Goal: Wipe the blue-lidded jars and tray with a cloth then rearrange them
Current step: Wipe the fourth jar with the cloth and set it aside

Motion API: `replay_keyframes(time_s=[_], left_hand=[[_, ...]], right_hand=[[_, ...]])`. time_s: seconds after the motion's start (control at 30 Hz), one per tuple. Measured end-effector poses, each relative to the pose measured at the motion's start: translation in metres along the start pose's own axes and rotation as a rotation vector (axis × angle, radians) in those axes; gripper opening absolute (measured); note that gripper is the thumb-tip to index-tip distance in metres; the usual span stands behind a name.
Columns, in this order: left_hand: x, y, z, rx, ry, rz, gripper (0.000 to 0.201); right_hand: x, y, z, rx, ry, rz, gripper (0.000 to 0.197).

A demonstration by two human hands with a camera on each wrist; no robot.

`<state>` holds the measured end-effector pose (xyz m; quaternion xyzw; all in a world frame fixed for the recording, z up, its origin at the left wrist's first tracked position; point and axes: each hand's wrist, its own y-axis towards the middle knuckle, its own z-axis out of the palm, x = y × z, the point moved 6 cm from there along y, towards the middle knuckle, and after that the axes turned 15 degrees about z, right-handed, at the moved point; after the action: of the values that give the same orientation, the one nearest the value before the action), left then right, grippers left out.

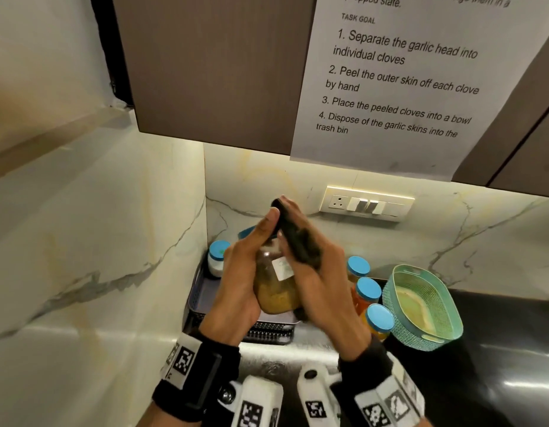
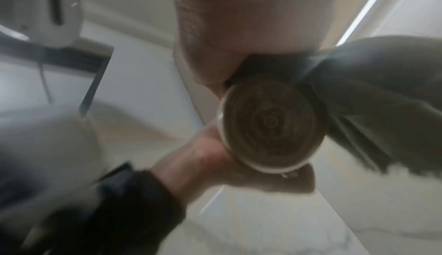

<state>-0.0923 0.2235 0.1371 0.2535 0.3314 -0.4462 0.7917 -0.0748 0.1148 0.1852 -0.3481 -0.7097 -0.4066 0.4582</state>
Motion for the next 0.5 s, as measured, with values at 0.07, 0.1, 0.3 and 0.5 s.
replay_keyframes(time_s=[0.07, 0.1, 0.3, 0.5], left_hand=[[0.0, 0.005, -0.011, -0.06, -0.004, 0.005, 0.07], [-0.001, 0.006, -0.015, -0.09, 0.036, 0.012, 0.086], [0.002, 0.003, -0.019, -0.189, 0.121, 0.008, 0.114], [0.004, -0.004, -0.006, -0.163, -0.034, 0.008, 0.069]], right_hand=[[-0.012, -0.021, 0.014, 0.014, -0.118, -0.149, 0.069], [-0.021, -0.032, 0.018, 0.001, -0.191, -0.192, 0.067], [-0.033, -0.037, 0.019, 0.003, -0.327, -0.274, 0.061], [-0.021, 0.019, 0.0, 0.08, 0.037, 0.152, 0.038]])
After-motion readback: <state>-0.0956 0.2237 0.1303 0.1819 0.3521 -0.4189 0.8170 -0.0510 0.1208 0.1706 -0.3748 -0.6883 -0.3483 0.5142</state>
